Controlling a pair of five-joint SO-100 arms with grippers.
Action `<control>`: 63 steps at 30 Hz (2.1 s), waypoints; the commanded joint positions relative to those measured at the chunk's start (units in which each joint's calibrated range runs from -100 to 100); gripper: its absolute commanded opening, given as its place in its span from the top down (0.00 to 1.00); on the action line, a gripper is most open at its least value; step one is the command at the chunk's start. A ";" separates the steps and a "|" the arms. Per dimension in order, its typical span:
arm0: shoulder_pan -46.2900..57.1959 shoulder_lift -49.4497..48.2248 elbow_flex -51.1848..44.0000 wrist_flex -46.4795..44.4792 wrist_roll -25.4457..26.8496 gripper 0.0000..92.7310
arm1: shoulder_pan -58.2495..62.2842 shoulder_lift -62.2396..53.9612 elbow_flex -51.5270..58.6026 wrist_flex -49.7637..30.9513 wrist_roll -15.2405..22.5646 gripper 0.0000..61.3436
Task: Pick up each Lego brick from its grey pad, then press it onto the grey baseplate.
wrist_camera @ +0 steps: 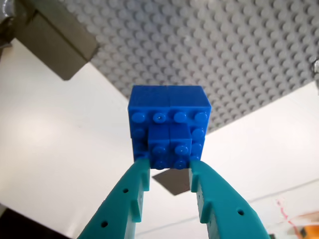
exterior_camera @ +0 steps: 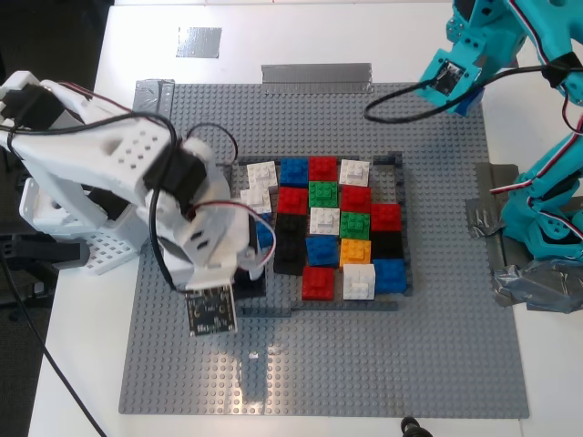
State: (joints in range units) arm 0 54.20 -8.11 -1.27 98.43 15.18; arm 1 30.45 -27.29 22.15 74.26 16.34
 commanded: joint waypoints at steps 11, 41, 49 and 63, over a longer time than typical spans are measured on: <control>-9.33 -5.88 4.83 0.51 8.04 1.00 | -1.98 10.89 1.19 -14.04 -3.48 1.00; -27.32 -9.31 17.93 -3.24 3.26 1.00 | -7.64 11.84 5.53 -16.08 -7.04 1.00; -26.89 -6.73 17.30 -5.60 3.21 1.00 | -7.42 10.98 7.06 -13.80 -7.63 1.00; -27.10 -4.42 17.21 -8.61 1.89 1.00 | -7.35 10.38 8.60 -20.96 -7.68 1.00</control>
State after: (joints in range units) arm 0 26.90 -12.85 17.27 90.61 17.43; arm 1 23.73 -14.77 31.04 55.19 9.26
